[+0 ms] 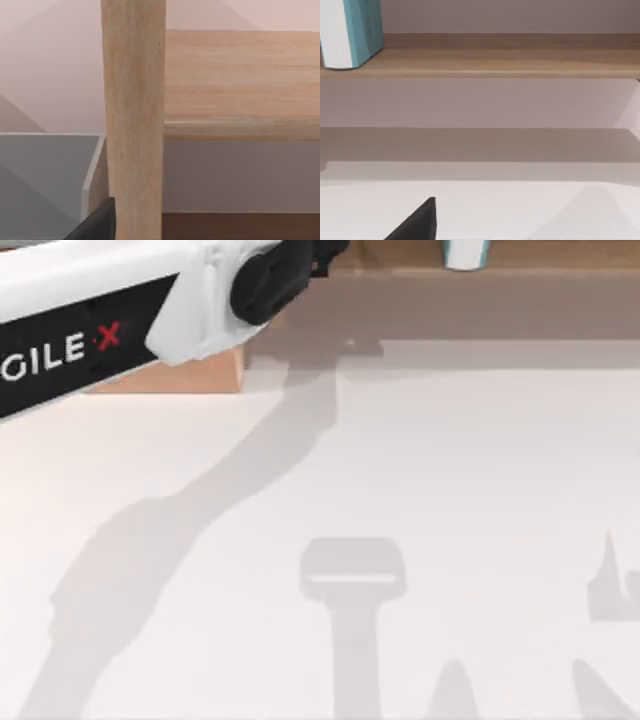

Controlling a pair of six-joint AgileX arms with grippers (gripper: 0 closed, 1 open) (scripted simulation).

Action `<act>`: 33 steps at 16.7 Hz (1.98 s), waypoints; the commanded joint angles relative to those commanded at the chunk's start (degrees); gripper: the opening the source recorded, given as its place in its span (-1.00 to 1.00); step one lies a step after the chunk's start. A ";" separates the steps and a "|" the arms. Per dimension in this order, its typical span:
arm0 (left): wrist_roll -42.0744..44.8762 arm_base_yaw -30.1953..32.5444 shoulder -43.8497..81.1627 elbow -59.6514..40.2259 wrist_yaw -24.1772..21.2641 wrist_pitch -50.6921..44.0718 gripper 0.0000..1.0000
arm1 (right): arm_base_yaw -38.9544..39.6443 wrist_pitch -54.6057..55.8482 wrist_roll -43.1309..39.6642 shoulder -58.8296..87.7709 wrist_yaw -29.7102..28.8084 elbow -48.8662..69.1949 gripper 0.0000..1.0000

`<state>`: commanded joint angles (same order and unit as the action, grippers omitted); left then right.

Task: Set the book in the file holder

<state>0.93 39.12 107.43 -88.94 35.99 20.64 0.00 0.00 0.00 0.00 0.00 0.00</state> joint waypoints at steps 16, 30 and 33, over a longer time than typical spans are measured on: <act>-0.25 9.42 38.37 -32.37 10.06 5.02 1.00 | 0.00 0.00 0.00 0.00 0.00 0.00 1.00; -0.38 8.28 42.98 -41.36 8.70 0.83 0.85 | 0.00 0.00 0.00 0.00 0.00 0.00 1.00; -0.38 8.28 42.98 -41.36 8.70 0.83 0.40 | 0.00 0.00 0.00 0.00 0.00 0.00 1.00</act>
<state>0.55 47.40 150.41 -130.31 44.69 21.48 0.00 0.00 0.00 0.00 0.00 0.00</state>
